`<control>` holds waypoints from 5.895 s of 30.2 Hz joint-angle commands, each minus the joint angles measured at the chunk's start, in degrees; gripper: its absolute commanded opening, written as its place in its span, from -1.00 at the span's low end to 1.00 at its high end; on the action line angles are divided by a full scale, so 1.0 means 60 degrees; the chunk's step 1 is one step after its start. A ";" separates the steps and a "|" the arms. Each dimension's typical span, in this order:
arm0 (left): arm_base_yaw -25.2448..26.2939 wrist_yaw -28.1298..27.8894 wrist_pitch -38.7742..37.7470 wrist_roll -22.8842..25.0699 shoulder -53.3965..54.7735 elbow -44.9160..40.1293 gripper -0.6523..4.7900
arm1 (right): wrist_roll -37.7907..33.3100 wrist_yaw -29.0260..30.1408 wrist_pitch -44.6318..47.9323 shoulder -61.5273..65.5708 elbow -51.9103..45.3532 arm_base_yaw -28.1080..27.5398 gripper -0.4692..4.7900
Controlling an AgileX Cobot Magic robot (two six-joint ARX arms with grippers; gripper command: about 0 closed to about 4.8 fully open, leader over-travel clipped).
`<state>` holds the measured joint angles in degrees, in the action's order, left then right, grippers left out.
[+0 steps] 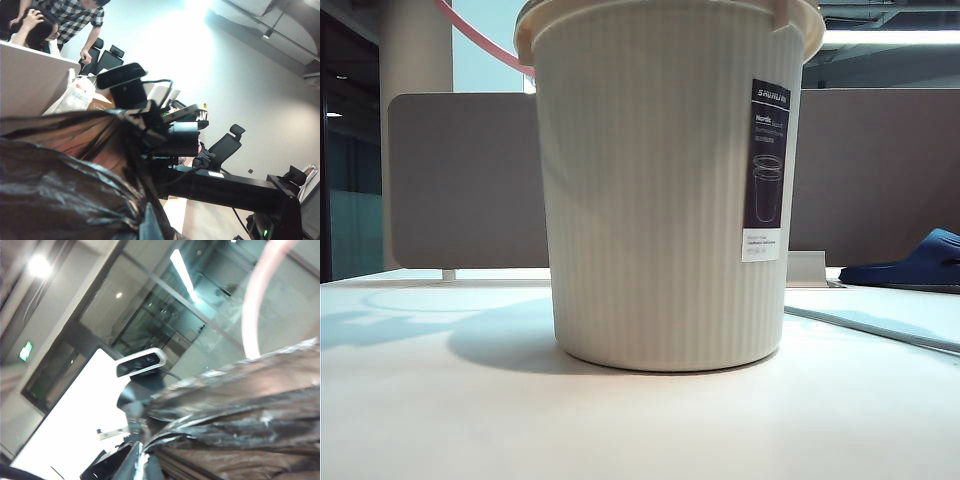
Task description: Open the ring lid of the trash can, pull out the black garbage bag inside, and place it on the table.
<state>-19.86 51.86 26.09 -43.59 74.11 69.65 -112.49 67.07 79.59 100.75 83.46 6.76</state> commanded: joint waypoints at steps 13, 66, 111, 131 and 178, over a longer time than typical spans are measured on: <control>-0.0011 0.0175 -0.0069 -0.0240 -0.0055 0.2102 -0.78 | -0.0255 -0.0867 0.0204 -0.0299 0.2481 0.0149 -0.82; -0.3064 -0.0506 -0.0973 -0.0204 0.2171 0.7428 -0.78 | 0.0743 -0.0761 -0.4080 -0.0477 0.8411 -0.1446 -0.82; -0.5694 0.1089 -0.1075 0.1177 0.4448 0.7435 -0.78 | 0.0827 -0.1188 -0.3963 -0.0386 0.8408 -0.5257 -0.82; -0.6448 0.0973 -0.1905 0.2269 0.4860 0.7435 -0.78 | 0.0863 -0.1129 -0.3967 -0.0397 0.8404 -0.5748 -0.82; -0.1504 0.2750 -0.3173 0.1942 0.3242 0.7435 0.73 | 0.1865 -0.0871 -0.3690 0.0197 0.7577 -0.6455 -0.82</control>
<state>-28.80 67.90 7.40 -31.86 93.95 113.97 -102.02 62.78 56.66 102.19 129.10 -31.90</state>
